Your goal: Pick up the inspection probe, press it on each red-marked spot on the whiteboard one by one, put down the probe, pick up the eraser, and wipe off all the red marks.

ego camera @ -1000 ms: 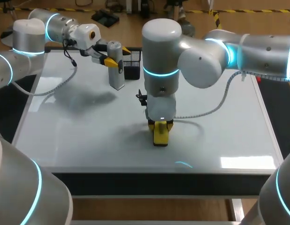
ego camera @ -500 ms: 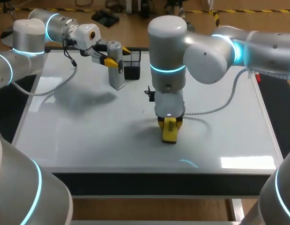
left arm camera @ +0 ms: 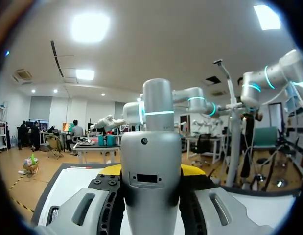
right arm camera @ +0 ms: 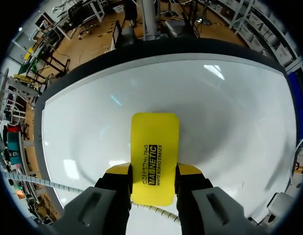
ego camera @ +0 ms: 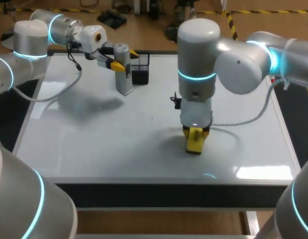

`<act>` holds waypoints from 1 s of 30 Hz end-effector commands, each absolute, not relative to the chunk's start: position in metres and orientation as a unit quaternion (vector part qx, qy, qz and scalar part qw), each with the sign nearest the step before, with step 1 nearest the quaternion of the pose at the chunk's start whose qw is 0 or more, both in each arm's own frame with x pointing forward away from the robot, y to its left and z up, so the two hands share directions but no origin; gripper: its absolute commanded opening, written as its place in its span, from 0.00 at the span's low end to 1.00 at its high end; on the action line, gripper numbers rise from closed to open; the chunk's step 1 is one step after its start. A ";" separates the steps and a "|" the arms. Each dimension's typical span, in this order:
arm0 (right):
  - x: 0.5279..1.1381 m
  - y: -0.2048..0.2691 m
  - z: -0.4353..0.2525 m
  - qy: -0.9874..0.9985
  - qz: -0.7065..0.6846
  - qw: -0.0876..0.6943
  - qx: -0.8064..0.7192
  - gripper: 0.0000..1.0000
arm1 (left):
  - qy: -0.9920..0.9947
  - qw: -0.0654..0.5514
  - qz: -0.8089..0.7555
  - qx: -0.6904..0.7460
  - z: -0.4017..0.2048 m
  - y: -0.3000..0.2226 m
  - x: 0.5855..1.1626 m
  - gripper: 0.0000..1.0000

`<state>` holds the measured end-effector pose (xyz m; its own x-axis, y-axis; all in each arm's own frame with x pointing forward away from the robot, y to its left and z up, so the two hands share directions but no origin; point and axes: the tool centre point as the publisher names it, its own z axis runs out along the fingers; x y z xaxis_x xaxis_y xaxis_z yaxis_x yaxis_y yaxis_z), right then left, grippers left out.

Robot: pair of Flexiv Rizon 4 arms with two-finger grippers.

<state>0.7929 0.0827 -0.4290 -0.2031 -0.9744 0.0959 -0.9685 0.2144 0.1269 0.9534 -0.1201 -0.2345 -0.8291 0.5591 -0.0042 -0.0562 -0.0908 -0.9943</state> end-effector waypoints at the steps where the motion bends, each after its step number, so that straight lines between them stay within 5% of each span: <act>1: 0.785 0.073 -0.415 -0.777 -0.012 0.060 0.627 0.00 | -0.639 0.218 0.710 -0.198 -0.233 -0.119 0.955 0.00; 30: 0.780 0.053 -0.390 -0.784 -0.002 0.046 0.619 0.00 | -0.639 0.218 0.710 -0.198 -0.233 -0.119 0.955 0.00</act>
<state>0.7798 0.0544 -0.3907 -0.2303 -0.9707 0.0686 -0.9700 0.2346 0.0633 0.9534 -0.1201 -0.2345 -0.8291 0.5591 -0.0042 -0.0562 -0.0908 -0.9943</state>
